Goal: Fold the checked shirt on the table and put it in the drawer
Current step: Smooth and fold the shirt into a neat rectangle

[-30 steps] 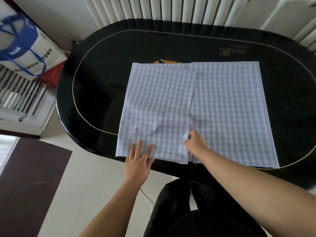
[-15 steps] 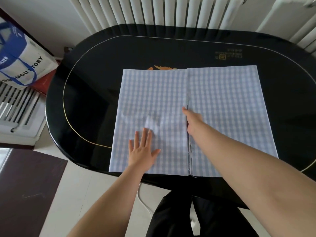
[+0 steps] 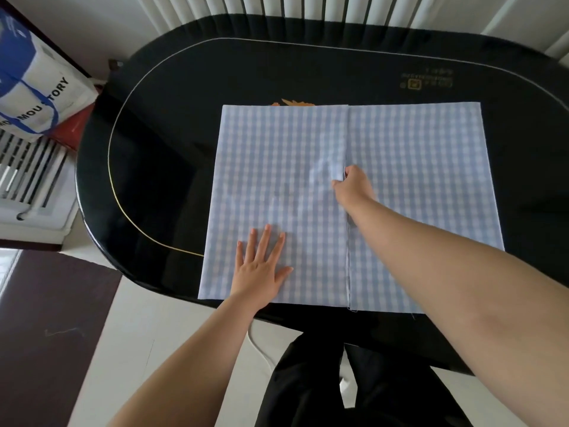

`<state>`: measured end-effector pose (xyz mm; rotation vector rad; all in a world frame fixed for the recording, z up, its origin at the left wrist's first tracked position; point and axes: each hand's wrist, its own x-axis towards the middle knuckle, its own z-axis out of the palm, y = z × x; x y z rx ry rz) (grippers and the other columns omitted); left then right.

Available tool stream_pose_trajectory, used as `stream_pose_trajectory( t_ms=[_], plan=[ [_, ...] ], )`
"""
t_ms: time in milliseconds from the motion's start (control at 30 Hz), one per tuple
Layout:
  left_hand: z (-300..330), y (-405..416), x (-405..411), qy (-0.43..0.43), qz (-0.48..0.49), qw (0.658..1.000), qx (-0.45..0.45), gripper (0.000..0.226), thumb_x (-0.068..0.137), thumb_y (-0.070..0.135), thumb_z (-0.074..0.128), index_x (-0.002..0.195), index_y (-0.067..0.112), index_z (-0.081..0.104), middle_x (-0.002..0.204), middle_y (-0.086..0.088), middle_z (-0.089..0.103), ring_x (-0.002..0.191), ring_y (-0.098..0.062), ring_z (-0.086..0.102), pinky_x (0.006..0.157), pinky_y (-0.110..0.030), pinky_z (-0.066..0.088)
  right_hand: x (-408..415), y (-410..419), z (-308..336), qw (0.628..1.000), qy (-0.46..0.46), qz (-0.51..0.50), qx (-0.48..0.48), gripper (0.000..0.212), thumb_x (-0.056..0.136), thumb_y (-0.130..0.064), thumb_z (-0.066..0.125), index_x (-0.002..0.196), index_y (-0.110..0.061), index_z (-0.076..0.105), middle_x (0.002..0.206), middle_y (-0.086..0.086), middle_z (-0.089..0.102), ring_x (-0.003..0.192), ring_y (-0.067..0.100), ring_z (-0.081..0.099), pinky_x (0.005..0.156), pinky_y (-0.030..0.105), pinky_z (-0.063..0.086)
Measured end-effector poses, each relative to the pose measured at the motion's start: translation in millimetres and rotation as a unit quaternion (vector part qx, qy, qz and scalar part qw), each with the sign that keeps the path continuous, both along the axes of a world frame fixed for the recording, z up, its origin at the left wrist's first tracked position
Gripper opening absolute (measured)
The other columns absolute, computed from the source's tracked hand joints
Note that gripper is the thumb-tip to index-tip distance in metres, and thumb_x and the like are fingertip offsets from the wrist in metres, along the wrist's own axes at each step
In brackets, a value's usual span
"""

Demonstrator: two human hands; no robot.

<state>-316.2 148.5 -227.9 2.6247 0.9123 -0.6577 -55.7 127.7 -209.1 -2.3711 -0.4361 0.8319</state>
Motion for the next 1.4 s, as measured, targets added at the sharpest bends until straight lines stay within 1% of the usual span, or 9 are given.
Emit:
stream_pose_trajectory(
  t_ms=[133,267,433,600,700,800,1067,1233,1400],
  plan=[
    [-1.3,-1.3,-1.9,-0.006,0.001,1.000,0.002,0.070,0.092,0.061,0.010,0.145,0.033,-0.026,0.150,0.003,-0.038,0.138,-0.024,-0.035,0.115,-0.046,-0.016,-0.8,-1.7,2.7,1.000,0.015,-0.006,0.007,0.015,0.092,-0.025,0.053,0.102,-0.017,0.046,0.087,-0.003,0.055,0.079,0.022,0.056,0.052,0.028,0.037],
    [0.1,1.9,-8.7,-0.024,0.008,1.000,-0.004,0.068,0.096,0.057,0.019,0.145,0.035,-0.022,0.152,0.005,-0.032,0.140,-0.020,-0.031,0.117,-0.043,-0.013,-15.1,-24.0,11.0,0.985,-0.137,0.107,-0.014,0.051,0.095,-0.025,0.053,0.140,-0.017,0.032,0.142,0.006,0.038,0.126,0.025,0.040,0.097,0.037,0.042],
    [1.7,-6.9,-27.8,-0.019,0.038,0.999,0.001,0.066,0.097,0.055,0.019,0.147,0.034,-0.017,0.155,0.002,-0.026,0.139,-0.016,-0.030,0.116,-0.039,-0.014,-64.4,-124.5,-12.0,0.859,-0.254,0.445,0.009,0.049,0.094,-0.041,0.045,0.137,-0.020,0.042,0.150,0.007,0.032,0.140,0.031,0.025,0.115,0.054,0.022],
    [-2.0,-22.7,-56.3,-0.029,0.033,0.999,0.019,0.076,0.085,0.071,0.011,0.147,0.036,-0.015,0.156,0.002,-0.021,0.143,-0.022,-0.025,0.117,-0.045,-0.013,-93.1,-211.3,-45.8,0.725,-0.305,0.617,-0.012,0.069,0.091,-0.062,0.027,0.150,-0.028,0.021,0.159,0.006,0.012,0.147,0.030,0.006,0.112,0.058,0.008],
    [-10.2,-38.9,-69.2,-0.028,-0.089,0.995,0.033,0.069,0.090,0.066,0.013,0.150,0.037,-0.004,0.160,0.003,-0.010,0.146,-0.023,-0.014,0.114,-0.053,0.001,-93.1,-214.4,-52.8,0.755,-0.311,0.577,-0.008,0.062,0.097,-0.052,0.023,0.153,-0.032,0.005,0.162,0.002,0.000,0.148,0.026,-0.012,0.114,0.055,0.002],
    [-12.3,-52.1,-59.4,-0.029,-0.130,0.990,0.046,0.057,0.095,0.045,0.021,0.150,0.041,0.004,0.160,0.007,-0.003,0.147,-0.025,-0.004,0.115,-0.052,0.000,-91.2,-204.6,-51.7,0.787,-0.285,0.547,-0.018,0.059,0.099,-0.041,0.025,0.152,-0.032,0.000,0.159,0.001,0.011,0.148,0.027,-0.004,0.115,0.051,0.002],
    [-7.4,-60.4,-38.2,-0.040,-0.111,0.991,0.056,0.066,0.099,0.034,0.042,0.148,0.043,0.000,0.159,0.006,0.002,0.145,-0.026,-0.003,0.115,-0.053,0.007,-78.7,-212.1,-57.9,0.745,-0.307,0.591,0.032,0.059,0.098,-0.046,0.027,0.152,-0.032,0.010,0.158,0.002,0.015,0.146,0.027,0.012,0.116,0.049,0.008],
    [-3.3,-56.6,-35.0,-0.029,-0.136,0.988,0.069,0.072,0.090,0.028,0.062,0.147,0.039,0.019,0.158,0.000,0.021,0.144,-0.030,0.020,0.111,-0.054,0.025,-70.9,-194.0,-59.0,0.743,-0.325,0.583,0.052,0.064,0.097,-0.037,0.041,0.152,-0.032,0.008,0.158,0.001,0.012,0.146,0.027,0.010,0.120,0.051,0.004],
    [-4.8,-64.8,-24.7,-0.024,-0.167,0.984,0.052,0.085,0.090,0.018,0.060,0.148,0.042,0.003,0.160,0.004,0.003,0.147,-0.027,0.009,0.114,-0.052,0.013,-69.5,-196.1,-57.7,0.755,-0.317,0.570,0.073,0.066,0.098,-0.043,0.038,0.153,-0.030,0.003,0.159,0.004,0.010,0.147,0.026,0.008,0.119,0.050,0.007]
  ],
)
